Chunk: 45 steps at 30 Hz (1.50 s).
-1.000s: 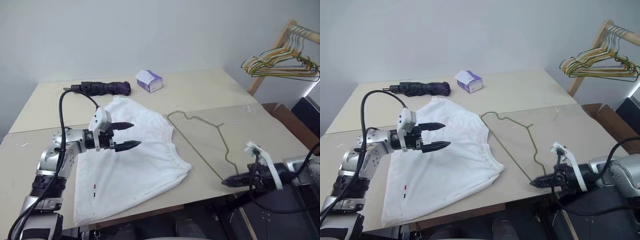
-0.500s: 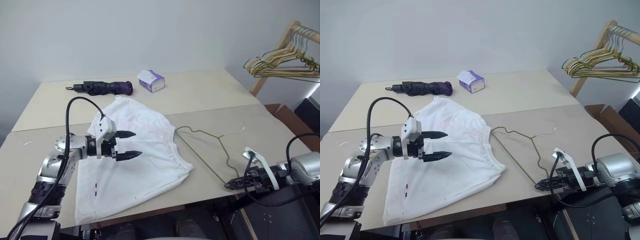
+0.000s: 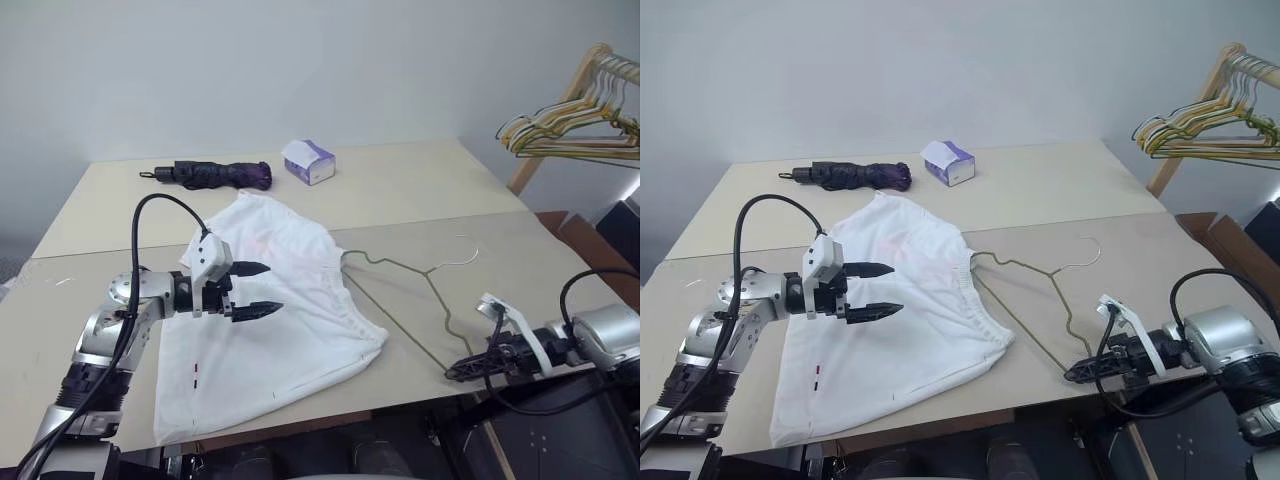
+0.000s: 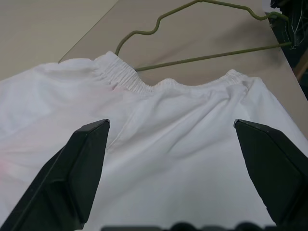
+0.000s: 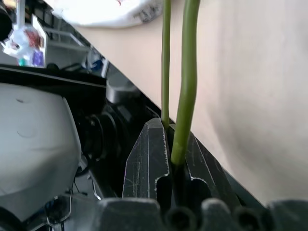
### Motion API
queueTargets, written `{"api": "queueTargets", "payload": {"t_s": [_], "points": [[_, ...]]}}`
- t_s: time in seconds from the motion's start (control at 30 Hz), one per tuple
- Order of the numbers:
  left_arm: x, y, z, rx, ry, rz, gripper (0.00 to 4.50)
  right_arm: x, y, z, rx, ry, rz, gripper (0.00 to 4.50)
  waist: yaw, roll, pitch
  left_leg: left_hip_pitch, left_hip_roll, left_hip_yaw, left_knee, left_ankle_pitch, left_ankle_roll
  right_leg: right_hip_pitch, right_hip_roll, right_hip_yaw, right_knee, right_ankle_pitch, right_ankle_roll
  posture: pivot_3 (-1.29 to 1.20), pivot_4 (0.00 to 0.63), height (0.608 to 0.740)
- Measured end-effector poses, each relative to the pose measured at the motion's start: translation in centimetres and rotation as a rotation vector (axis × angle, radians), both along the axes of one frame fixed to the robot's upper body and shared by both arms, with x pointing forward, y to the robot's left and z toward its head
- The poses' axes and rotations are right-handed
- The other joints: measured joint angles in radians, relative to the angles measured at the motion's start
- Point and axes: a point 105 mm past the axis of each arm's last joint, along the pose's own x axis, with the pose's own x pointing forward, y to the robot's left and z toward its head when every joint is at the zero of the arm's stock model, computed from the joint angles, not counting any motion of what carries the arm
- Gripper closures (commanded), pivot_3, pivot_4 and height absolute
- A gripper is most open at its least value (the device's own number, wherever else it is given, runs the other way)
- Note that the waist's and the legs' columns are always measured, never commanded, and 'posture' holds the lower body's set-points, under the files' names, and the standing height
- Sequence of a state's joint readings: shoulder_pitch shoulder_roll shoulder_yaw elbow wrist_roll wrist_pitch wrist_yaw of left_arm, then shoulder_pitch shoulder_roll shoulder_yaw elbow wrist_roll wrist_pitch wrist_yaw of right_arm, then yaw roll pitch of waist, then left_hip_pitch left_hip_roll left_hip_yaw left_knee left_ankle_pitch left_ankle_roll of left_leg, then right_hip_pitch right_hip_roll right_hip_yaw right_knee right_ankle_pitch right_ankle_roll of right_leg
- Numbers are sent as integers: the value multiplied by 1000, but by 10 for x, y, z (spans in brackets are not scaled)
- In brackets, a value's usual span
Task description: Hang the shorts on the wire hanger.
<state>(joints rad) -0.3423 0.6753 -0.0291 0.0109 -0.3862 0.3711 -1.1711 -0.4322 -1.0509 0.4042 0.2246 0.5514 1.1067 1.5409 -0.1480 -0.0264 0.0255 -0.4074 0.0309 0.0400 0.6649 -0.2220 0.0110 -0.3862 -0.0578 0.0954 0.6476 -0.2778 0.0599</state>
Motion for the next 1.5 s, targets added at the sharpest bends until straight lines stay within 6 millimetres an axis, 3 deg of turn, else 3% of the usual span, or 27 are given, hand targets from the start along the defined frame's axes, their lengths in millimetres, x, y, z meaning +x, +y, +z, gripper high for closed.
{"api": "queueTargets", "payload": {"t_s": [0.17,0.3,0.77,0.97,1.1,1.2,1.37,1.5], "points": [[1,-5,-1,6,-3,-9,24,27,0,-7,-105,-2,4,4500,-4,0,0,0,0,0,0,0,0,0,0,0,0,0,-1,-85,0,740],[1,-4,-2,14,-9,1,24,36,-1,-6,-134,-20,32,4500,6,0,0,-1,0,0,0,0,0,-1,0,0,0,0,-1,-59,0,740],[-2,-10,-9,17,-25,16,24,34,0,-2,-180,-14,251,4500,40,1,0,0,1,1,0,0,0,-1,0,0,1,1,-2,-22,0,740],[0,-11,-9,25,-33,28,24,54,8,-2,-164,-16,186,4500,51,1,0,1,1,1,0,0,0,-1,0,0,2,2,-3,2,0,740],[1,-10,-10,32,-38,40,24,64,7,12,-90,-87,132,4500,71,2,0,-1,0,1,0,0,0,-2,0,0,1,2,-3,5,0,740],[-1,-10,-12,33,-34,43,24,61,3,20,-83,-123,164,4500,88,2,0,0,1,1,0,0,0,-2,0,-1,2,2,-3,10,0,740],[-2,-10,-13,44,-39,51,24,37,2,-3,-157,-7,279,4500,102,3,0,1,2,3,0,0,0,-2,0,-1,2,2,-4,9,0,740],[-2,-13,-13,44,-45,45,24,48,13,-11,-192,8,284,4500,99,3,0,1,2,6,0,0,0,-2,1,0,2,2,-4,11,0,740]]}}
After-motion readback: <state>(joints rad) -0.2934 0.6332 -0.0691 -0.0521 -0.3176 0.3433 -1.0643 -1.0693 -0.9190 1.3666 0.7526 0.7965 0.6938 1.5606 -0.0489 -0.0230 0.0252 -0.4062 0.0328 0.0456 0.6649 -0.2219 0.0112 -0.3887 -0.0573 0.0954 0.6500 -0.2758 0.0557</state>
